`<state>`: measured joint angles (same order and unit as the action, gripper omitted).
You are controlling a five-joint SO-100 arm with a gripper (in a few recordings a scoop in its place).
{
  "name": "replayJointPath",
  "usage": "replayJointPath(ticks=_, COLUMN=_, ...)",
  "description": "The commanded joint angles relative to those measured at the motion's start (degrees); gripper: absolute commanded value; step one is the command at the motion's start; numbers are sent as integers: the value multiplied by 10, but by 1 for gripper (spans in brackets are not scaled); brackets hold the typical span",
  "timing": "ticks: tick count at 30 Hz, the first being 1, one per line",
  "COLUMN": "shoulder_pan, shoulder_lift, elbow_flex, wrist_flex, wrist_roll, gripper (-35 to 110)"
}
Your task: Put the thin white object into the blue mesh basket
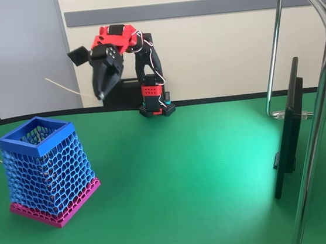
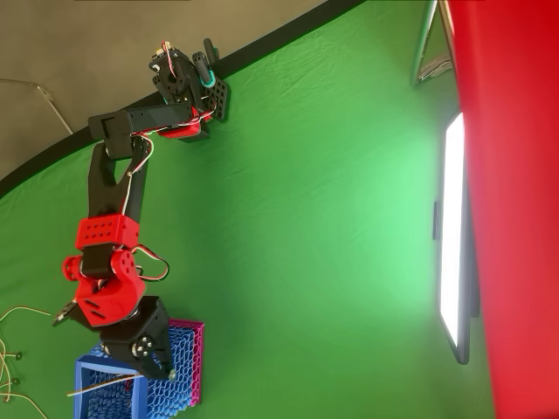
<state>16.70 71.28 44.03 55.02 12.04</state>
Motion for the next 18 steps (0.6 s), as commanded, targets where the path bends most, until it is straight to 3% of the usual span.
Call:
replayJointPath(ticks=1, shoulder_pan=15, shoulder_lift=-11, elbow_flex=-31, wrist_flex=-37, wrist_roll=38, gripper=3)
replayJointPath(ticks=10, shoulder_pan=29, shoulder_lift=-75, elbow_flex=-46, wrist_flex=-116, wrist_roll=182, gripper=3)
replayJointPath(ticks=18, shoulder_pan=56, shoulder_lift=-79, elbow_flex=-69, wrist_flex=-115, wrist_roll=306, gripper=6)
